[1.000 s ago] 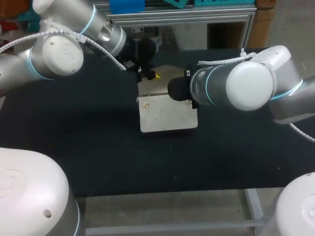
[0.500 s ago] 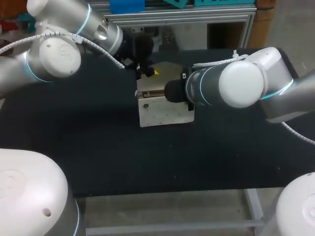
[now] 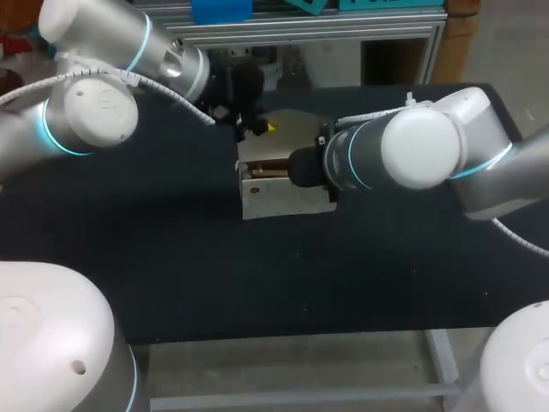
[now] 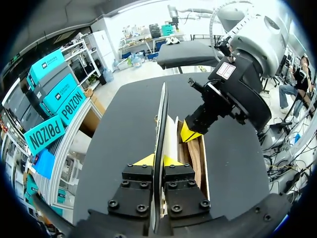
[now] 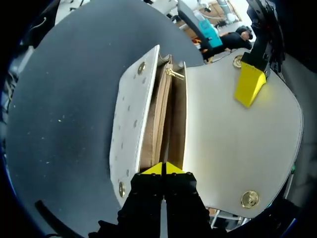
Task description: Pick up the bag, open it, inspect its contents, close it, and place it on the opposite side
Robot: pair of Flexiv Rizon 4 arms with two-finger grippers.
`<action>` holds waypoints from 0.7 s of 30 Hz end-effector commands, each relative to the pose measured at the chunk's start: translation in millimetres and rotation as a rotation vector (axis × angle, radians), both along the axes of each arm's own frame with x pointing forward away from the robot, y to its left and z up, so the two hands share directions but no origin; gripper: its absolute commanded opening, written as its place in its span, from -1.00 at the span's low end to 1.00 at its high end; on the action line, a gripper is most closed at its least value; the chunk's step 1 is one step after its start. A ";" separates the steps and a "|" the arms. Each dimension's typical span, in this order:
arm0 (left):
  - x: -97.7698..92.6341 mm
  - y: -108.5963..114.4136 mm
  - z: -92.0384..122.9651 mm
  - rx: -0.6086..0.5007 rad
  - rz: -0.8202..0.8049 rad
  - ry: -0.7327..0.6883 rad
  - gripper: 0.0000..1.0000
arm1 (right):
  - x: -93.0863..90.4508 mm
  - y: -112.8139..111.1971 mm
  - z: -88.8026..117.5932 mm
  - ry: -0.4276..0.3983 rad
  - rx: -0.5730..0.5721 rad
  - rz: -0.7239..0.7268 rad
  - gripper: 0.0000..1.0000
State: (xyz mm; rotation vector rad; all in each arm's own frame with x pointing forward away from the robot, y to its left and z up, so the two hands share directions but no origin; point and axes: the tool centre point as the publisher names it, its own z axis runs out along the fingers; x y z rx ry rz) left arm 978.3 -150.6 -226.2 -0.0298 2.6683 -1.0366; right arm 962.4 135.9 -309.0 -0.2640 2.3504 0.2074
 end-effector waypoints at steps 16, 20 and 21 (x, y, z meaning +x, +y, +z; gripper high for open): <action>-14.4 2.6 4.1 -0.015 -0.046 -0.016 -1.00 | 30.4 8.8 -18.9 0.136 -0.020 0.051 -1.00; -13.2 3.2 2.6 -0.017 -0.047 -0.021 -1.00 | 31.1 9.1 -26.3 0.195 -0.032 0.067 -0.04; -13.1 3.2 2.4 -0.018 -0.047 -0.023 -1.00 | 31.4 9.3 -28.0 0.213 -0.035 0.073 0.29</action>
